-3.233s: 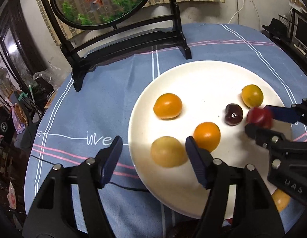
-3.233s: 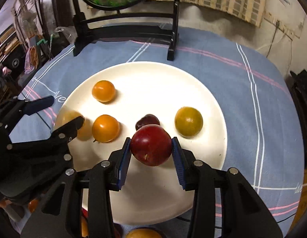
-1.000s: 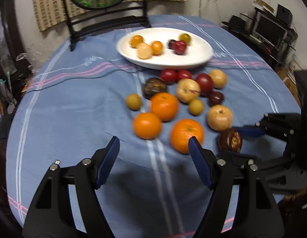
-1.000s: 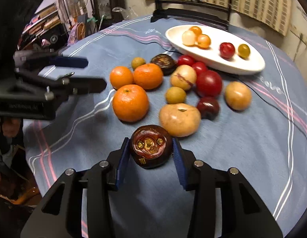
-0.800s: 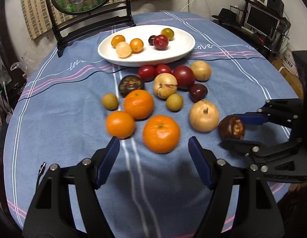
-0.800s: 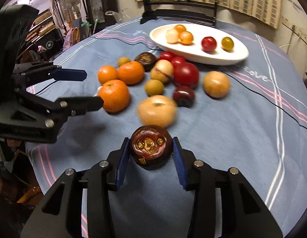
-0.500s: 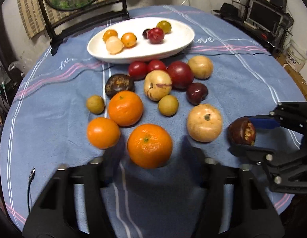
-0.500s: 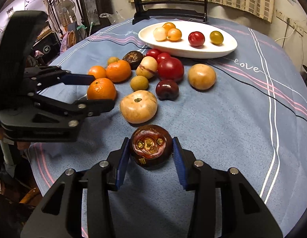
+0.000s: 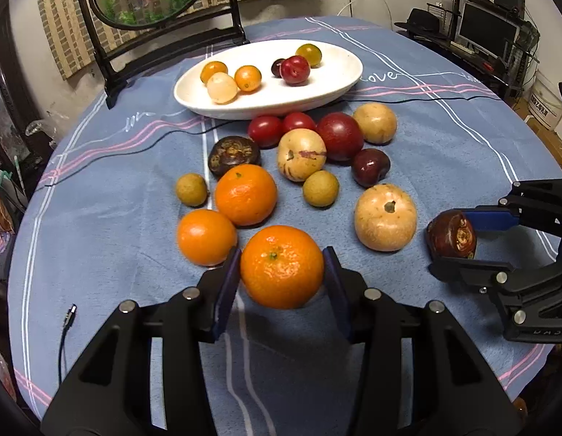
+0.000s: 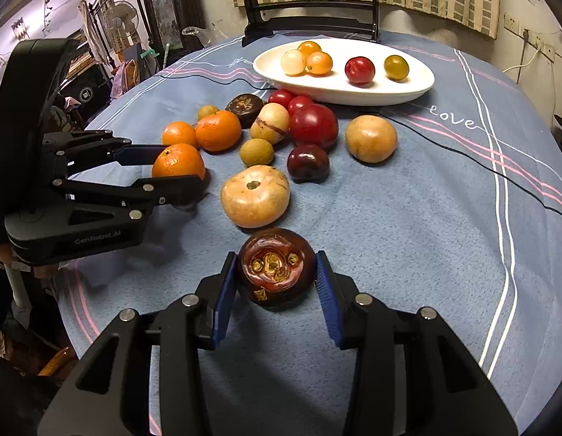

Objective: Organize fruits
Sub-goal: 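Grasp a mandarin orange with the left gripper, then carry the mandarin and mangosteen toward the white plate with both grippers, then lower the mangosteen and mandarin onto the white plate and open both grippers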

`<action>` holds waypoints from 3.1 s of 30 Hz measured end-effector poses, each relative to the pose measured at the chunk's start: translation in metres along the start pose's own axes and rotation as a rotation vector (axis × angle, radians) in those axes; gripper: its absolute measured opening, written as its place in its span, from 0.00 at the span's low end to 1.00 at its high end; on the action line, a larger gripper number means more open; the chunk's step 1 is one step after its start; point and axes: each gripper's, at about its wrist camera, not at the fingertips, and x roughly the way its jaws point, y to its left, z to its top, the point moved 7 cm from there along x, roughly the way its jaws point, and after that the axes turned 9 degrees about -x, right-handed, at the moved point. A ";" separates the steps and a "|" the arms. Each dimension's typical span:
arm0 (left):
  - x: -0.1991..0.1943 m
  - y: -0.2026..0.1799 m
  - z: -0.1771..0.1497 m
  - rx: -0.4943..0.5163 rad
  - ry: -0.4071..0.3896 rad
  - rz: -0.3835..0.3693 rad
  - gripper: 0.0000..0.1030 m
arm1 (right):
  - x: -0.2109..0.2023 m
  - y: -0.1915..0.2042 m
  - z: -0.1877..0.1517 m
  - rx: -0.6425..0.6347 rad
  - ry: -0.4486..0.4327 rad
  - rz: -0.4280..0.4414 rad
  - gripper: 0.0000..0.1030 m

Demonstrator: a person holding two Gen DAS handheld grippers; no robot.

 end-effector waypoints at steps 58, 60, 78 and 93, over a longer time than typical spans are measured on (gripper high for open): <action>0.062 0.034 0.194 -0.034 -0.134 0.140 0.45 | 0.021 -0.114 0.195 0.060 -0.181 -0.120 0.41; 0.067 0.034 0.196 -0.032 -0.129 0.145 0.45 | 0.025 -0.116 0.199 0.061 -0.181 -0.118 0.41; 0.100 0.037 0.210 -0.033 -0.100 0.171 0.47 | 0.062 -0.140 0.223 0.091 -0.123 -0.141 0.43; 0.101 0.038 0.213 -0.028 -0.132 0.183 0.61 | 0.069 -0.155 0.220 0.139 -0.107 -0.167 0.64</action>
